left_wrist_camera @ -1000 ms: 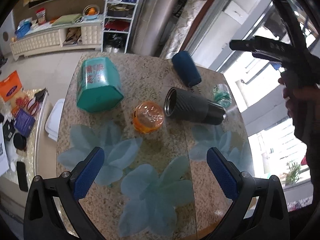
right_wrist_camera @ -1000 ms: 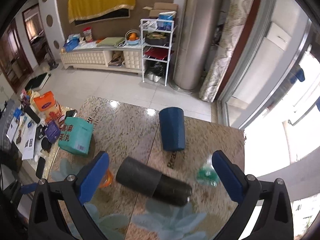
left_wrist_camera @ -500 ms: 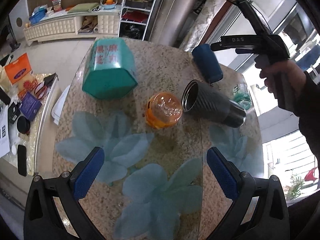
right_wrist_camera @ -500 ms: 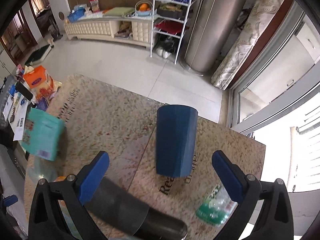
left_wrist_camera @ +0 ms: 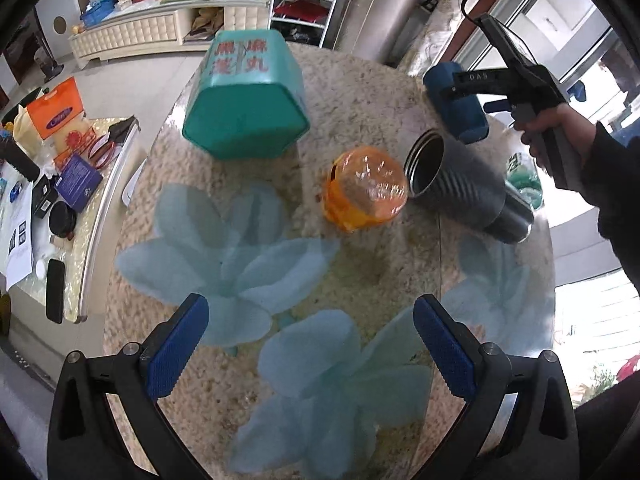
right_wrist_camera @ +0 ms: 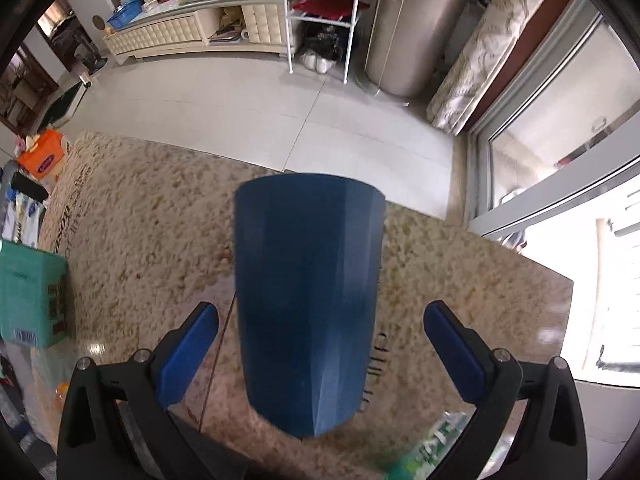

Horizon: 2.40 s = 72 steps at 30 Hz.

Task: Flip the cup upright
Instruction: 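Move the right gripper toward the blue cup lying on its side, then close the right gripper around the blue cup's body, then lift the blue cup with the right gripper and rotate it upright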

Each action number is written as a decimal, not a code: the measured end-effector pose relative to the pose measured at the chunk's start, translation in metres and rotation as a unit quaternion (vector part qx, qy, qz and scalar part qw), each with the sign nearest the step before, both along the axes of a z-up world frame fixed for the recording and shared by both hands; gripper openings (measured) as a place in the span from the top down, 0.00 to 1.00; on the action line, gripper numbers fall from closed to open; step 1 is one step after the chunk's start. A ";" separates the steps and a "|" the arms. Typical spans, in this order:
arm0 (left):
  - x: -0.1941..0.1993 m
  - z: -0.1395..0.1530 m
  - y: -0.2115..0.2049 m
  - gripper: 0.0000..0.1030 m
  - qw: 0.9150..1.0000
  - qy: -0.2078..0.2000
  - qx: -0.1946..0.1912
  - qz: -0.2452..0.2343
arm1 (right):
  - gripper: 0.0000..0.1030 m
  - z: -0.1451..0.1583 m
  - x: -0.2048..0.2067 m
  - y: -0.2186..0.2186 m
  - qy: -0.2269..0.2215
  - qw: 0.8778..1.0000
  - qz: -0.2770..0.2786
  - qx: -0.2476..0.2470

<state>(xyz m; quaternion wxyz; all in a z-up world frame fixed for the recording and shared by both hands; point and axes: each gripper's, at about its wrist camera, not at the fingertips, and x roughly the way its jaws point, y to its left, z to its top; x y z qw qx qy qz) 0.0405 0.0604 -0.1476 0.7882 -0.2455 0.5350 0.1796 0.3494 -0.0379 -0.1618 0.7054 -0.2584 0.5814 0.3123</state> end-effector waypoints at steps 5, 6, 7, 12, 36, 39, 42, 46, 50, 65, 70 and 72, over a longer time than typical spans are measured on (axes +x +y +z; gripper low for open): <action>0.002 -0.004 -0.002 0.00 1.000 0.003 -0.004 0.005 | 0.00 -0.009 0.007 0.001 0.028 1.000 -0.010 -0.003; 0.002 -0.005 -0.002 0.00 1.000 0.005 -0.005 0.005 | 0.00 -0.010 0.007 0.001 0.029 1.000 -0.010 -0.005; 0.003 -0.006 -0.003 0.00 1.000 0.006 -0.006 0.004 | 0.00 -0.011 0.008 0.002 0.033 0.999 -0.011 -0.004; 0.003 -0.008 -0.003 0.00 1.000 0.010 -0.011 0.005 | 0.01 -0.015 0.010 0.002 0.052 0.998 -0.021 0.005; -0.027 -0.002 0.005 0.00 1.000 0.018 -0.010 0.019 | 0.34 -0.003 -0.025 0.014 0.019 1.000 0.019 -0.011; -0.032 0.008 0.008 0.00 1.000 0.007 -0.006 0.020 | 0.34 0.014 -0.029 0.012 0.021 1.000 0.013 0.005; -0.035 0.021 0.010 0.00 1.000 -0.005 0.006 0.014 | 0.34 0.040 -0.034 0.007 0.021 0.999 0.010 0.024; -0.041 0.034 0.010 0.00 1.000 -0.021 0.011 0.003 | 0.34 0.077 -0.045 -0.003 0.009 0.999 0.004 0.047; -0.050 0.048 0.008 0.00 0.999 -0.043 0.014 -0.011 | 0.34 0.114 -0.065 -0.017 -0.003 0.998 0.000 0.064; -0.089 0.075 -0.003 0.00 0.995 -0.074 0.037 -0.063 | 0.34 0.103 -0.214 -0.088 0.048 0.996 -0.022 0.073; -0.103 0.067 -0.010 0.00 0.994 -0.058 0.040 -0.084 | 0.34 0.049 -0.256 -0.102 0.096 0.994 -0.037 0.046; -0.110 0.064 -0.013 0.00 0.994 -0.051 0.042 -0.091 | 0.34 0.030 -0.268 -0.108 0.103 0.993 -0.049 0.041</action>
